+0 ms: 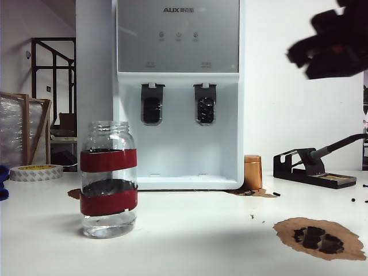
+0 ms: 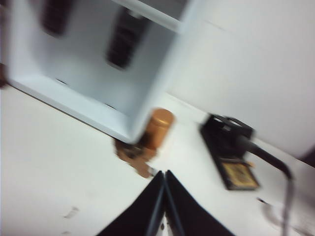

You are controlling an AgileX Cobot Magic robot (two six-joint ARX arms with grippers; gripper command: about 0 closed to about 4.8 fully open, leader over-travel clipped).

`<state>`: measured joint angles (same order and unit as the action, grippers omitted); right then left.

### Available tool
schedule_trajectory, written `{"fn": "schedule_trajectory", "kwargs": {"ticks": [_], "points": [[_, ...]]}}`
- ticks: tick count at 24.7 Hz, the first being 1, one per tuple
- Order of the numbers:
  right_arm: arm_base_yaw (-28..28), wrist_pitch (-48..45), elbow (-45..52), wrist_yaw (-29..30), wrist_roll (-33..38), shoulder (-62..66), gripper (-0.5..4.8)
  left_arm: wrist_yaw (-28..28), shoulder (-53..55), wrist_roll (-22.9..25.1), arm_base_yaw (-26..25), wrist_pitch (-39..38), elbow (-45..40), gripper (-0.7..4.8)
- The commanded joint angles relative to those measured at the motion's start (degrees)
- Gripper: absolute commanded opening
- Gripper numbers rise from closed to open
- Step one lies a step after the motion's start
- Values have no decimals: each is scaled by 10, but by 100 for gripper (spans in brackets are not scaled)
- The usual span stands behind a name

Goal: Pick up the water bottle with two loops of red belts, then reach the front water dispenser and gently press the gray-black baffle horizontally to get a little water.

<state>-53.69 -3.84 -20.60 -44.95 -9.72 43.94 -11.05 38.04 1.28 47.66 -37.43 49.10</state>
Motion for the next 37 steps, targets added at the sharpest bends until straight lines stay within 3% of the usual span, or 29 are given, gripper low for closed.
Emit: {"fn": "schedule_trajectory", "kwargs": {"ticks": [1, 2, 3, 5, 10, 15, 20, 23, 26, 28, 31, 34, 37], "points": [[2, 41, -5, -23, -2, -43, -4, -8, -6, -2, 0, 11, 3, 286], [2, 55, -5, -23, -2, -70, -4, -8, -9, -2, 0, 10, 3, 198], [3, 77, -5, -28, -2, -106, -4, -8, -15, -2, -3, 12, 2, 62], [4, 103, -5, -31, -4, -143, -4, -3, -21, -2, -10, 13, 2, -5], [23, 186, -5, -9, -5, -249, -4, 14, -30, -1, -41, 13, 2, -5], [25, 229, -4, 162, -11, -349, -4, 72, -36, -1, -110, 24, -7, -5], [28, 244, -3, 197, -14, -382, -4, 150, -50, 13, -186, 45, -44, -5], [29, 252, 4, 178, -38, -397, -4, 199, -81, 13, -260, 83, -106, -5], [29, 251, 28, 179, 0, -415, -4, 241, -136, 13, -314, 127, -163, -5], [29, 212, 54, 180, 43, -433, -4, 242, -164, 13, -315, 162, -192, -5], [31, 145, 83, 200, 38, -438, -4, 273, -172, 13, -314, 184, -210, -5], [31, 99, 115, 252, 39, -438, -4, 268, -172, 13, -314, 187, -223, -5], [31, 89, 137, 263, 47, -438, -4, 259, -172, 8, -315, 201, -229, -5]]}}
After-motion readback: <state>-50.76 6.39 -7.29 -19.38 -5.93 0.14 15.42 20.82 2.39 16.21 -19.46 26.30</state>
